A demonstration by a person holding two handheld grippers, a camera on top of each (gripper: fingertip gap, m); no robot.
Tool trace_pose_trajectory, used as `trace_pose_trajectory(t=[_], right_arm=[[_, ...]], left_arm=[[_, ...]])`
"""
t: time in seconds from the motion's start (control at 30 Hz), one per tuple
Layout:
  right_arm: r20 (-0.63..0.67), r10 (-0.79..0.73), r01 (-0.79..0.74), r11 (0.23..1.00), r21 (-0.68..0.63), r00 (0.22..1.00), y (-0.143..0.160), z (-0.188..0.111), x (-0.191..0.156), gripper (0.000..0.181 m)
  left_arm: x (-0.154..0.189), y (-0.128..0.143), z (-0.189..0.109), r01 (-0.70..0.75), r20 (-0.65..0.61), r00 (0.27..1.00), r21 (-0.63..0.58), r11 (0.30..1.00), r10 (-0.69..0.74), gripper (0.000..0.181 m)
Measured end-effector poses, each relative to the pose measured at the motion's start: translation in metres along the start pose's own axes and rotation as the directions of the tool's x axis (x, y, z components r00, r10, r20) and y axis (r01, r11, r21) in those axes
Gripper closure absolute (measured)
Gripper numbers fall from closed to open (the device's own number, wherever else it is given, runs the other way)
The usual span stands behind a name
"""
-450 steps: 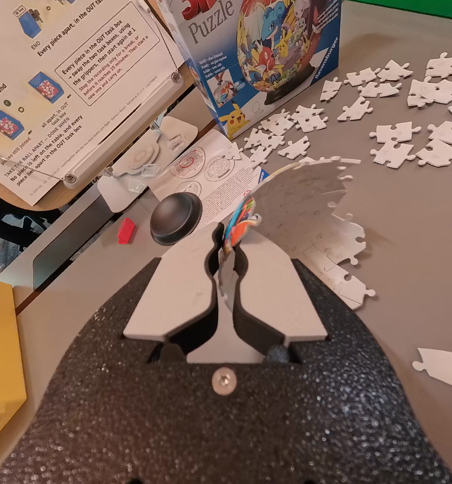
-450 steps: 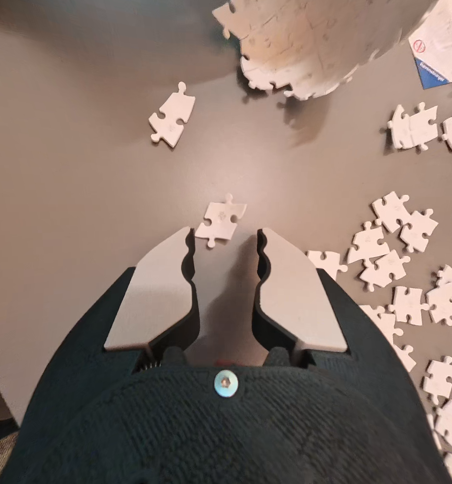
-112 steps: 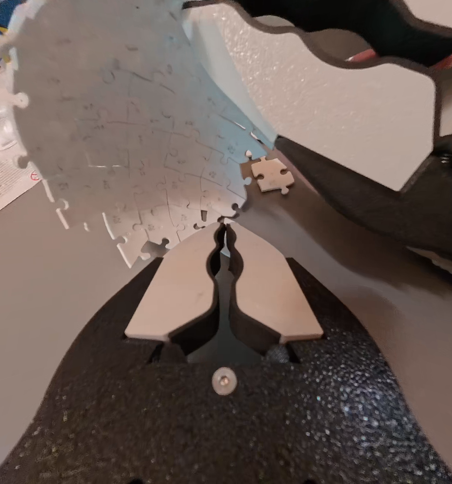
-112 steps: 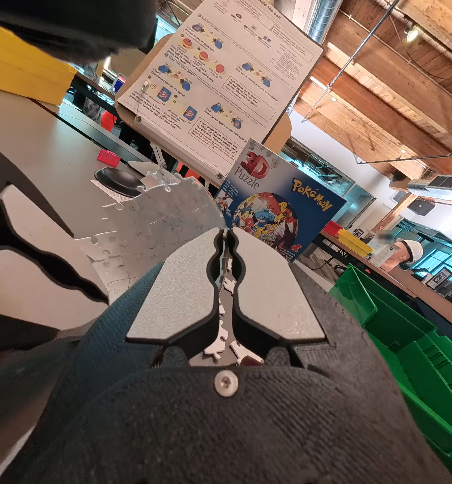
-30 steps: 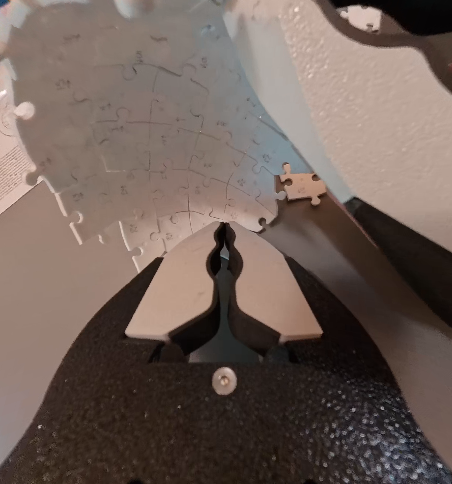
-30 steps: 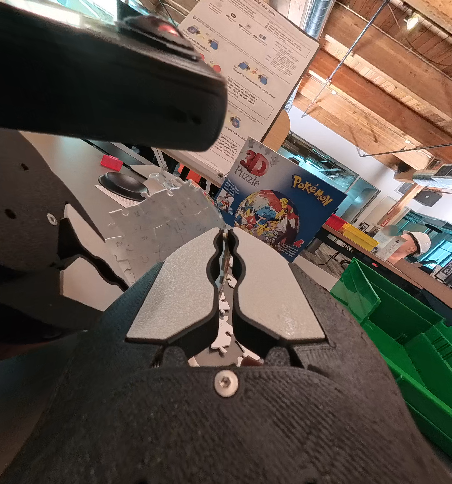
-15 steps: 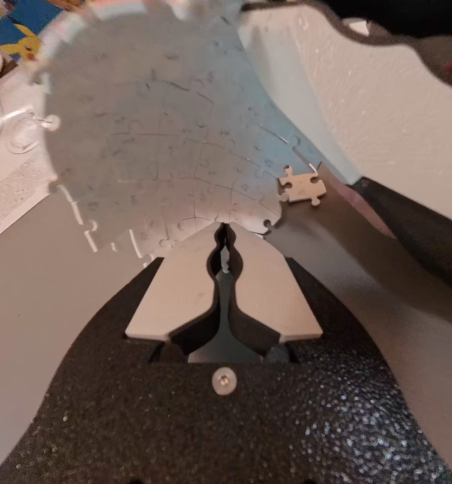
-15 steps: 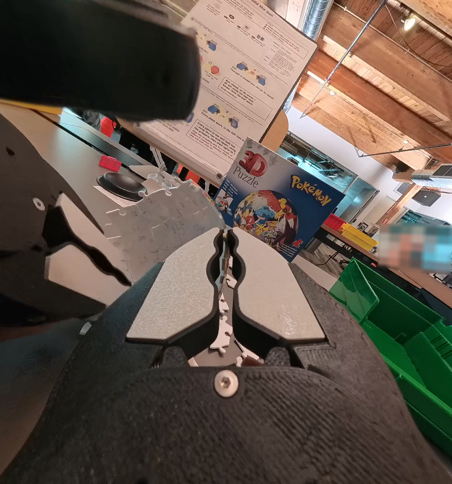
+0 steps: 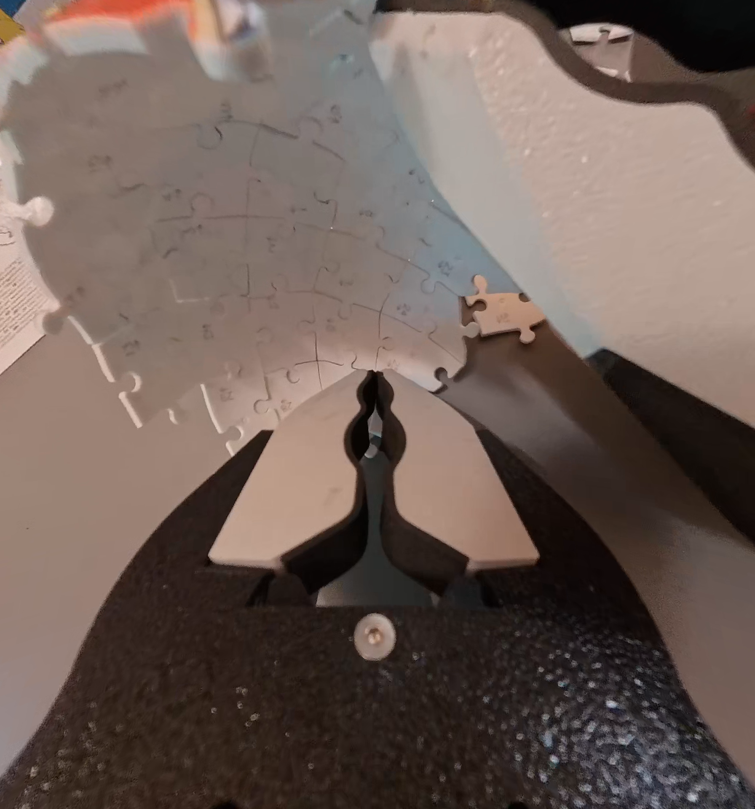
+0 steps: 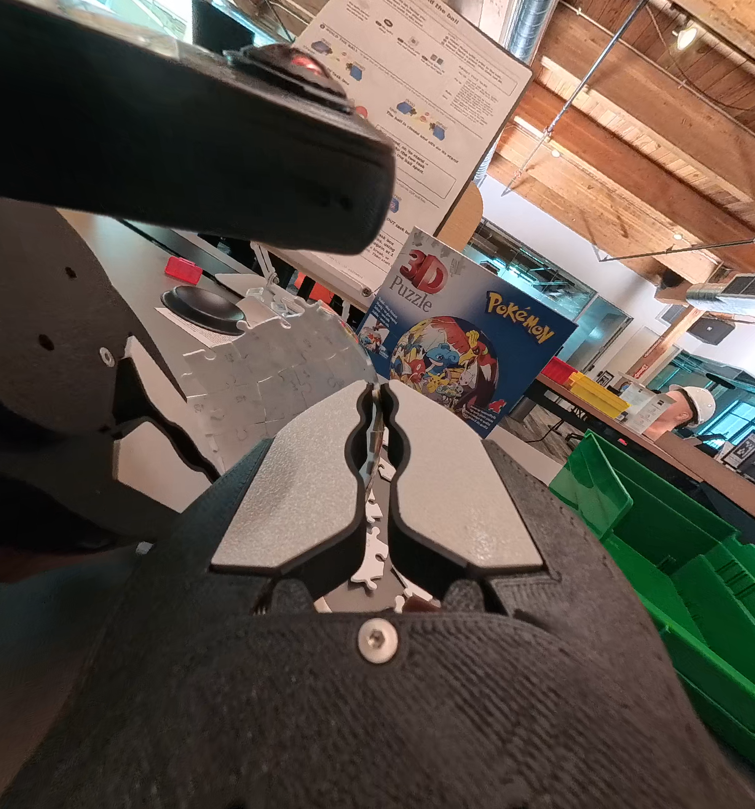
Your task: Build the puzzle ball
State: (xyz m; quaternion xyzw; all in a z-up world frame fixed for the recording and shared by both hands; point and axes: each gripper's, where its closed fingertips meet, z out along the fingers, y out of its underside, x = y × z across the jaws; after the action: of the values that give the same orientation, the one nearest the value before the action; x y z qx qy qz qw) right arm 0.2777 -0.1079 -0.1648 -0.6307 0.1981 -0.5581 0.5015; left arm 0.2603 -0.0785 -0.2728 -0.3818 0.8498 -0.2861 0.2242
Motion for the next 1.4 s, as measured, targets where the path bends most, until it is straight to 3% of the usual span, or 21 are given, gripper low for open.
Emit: trace_pose_trajectory(t=[0.27,0.4,0.73,1.27,1.4], right_arm=[[-0.004,0.0,0.0,1.0,0.004,1.0,-0.001,-0.001,0.001,0.178],[-0.004,0.001,-0.001,1.0,0.005,1.0,0.0,0.0,0.0,0.178],[-0.002,0.0,0.0,1.0,0.007,1.0,-0.001,-0.001,0.0,0.178],[-0.003,0.0,0.0,1.0,0.007,1.0,-0.001,-0.001,-0.001,0.178],[-0.007,-0.004,0.004,1.0,0.004,1.0,-0.001,-0.001,0.0,0.178]], left_arm=[[-0.003,-0.006,-0.016,0.083,-0.036,0.996,0.139,0.987,-0.079,0.181],[0.002,0.007,-0.021,0.024,-0.067,0.998,0.075,0.997,-0.019,0.181],[0.009,0.004,-0.011,-0.039,-0.086,0.995,0.094,0.995,0.047,0.181],[0.015,0.004,-0.006,-0.008,-0.122,0.992,0.058,0.998,0.015,0.181],[0.004,0.006,-0.011,0.018,-0.056,0.998,0.084,0.996,-0.013,0.181]])
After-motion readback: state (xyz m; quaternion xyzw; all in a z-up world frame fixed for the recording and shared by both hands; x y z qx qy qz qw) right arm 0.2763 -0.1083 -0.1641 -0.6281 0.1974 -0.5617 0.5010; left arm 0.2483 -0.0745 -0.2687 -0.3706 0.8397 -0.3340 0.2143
